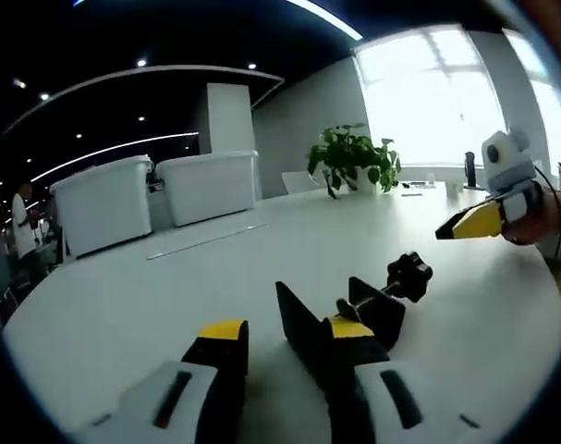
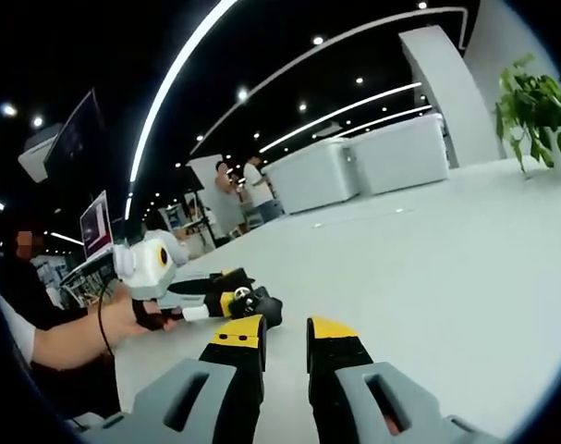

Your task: Clamp the fixed fixture on the desktop, loosen the retaining clip, secure it to the edge of the desk, and tighten the retaining clip.

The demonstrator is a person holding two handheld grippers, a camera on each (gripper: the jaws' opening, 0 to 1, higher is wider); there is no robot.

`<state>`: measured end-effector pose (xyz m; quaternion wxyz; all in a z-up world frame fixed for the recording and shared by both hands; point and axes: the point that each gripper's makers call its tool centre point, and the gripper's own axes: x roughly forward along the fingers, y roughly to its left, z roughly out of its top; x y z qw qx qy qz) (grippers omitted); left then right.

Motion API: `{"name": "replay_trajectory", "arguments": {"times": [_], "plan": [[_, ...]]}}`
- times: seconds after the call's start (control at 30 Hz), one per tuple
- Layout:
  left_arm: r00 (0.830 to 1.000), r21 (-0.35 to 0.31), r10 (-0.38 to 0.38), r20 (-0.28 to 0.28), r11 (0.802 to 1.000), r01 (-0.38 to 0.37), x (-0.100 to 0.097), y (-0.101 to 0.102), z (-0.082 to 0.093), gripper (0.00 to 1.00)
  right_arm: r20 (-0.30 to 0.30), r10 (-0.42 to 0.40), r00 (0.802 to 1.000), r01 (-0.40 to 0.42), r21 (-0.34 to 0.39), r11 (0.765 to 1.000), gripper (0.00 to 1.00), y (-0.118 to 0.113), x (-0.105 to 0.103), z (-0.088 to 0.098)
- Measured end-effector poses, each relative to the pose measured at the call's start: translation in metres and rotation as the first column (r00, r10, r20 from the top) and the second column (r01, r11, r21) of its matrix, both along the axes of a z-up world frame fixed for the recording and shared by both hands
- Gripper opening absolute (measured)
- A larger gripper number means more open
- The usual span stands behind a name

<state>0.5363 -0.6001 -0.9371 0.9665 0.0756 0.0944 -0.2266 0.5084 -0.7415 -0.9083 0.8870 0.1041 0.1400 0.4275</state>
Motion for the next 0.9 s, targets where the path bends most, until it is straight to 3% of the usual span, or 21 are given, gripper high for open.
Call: {"name": "replay_trajectory", "arguments": {"times": [0.13, 0.3, 0.6, 0.8, 0.9], "plan": [[1.000, -0.007, -0.006, -0.002, 1.000, 0.006, 0.001, -0.001, 0.000, 0.31, -0.037, -0.011, 0.999, 0.011, 0.008, 1.000, 0.17, 0.002, 0.002, -0.006], [1.000, -0.032, -0.010, -0.013, 0.999, 0.010, 0.001, -0.001, -0.001, 0.31, -0.036, -0.018, 0.999, 0.018, -0.001, 1.000, 0.15, 0.004, 0.003, -0.007], [1.000, -0.014, -0.010, 0.008, 1.000, 0.010, 0.005, -0.003, 0.000, 0.31, -0.055, -0.038, 0.998, 0.039, 0.013, 0.999, 0.15, 0.005, 0.009, -0.014], [0.999, 0.003, -0.042, 0.020, 0.999, 0.042, 0.002, -0.010, -0.001, 0.18, -0.054, -0.057, 0.997, 0.059, 0.036, 0.998, 0.15, 0.002, 0.013, -0.010], [0.998, 0.016, -0.049, 0.030, 0.999, 0.049, 0.001, -0.012, 0.000, 0.17, -0.052, -0.060, 0.997, 0.062, 0.039, 0.997, 0.15, 0.001, 0.013, -0.010]]}}
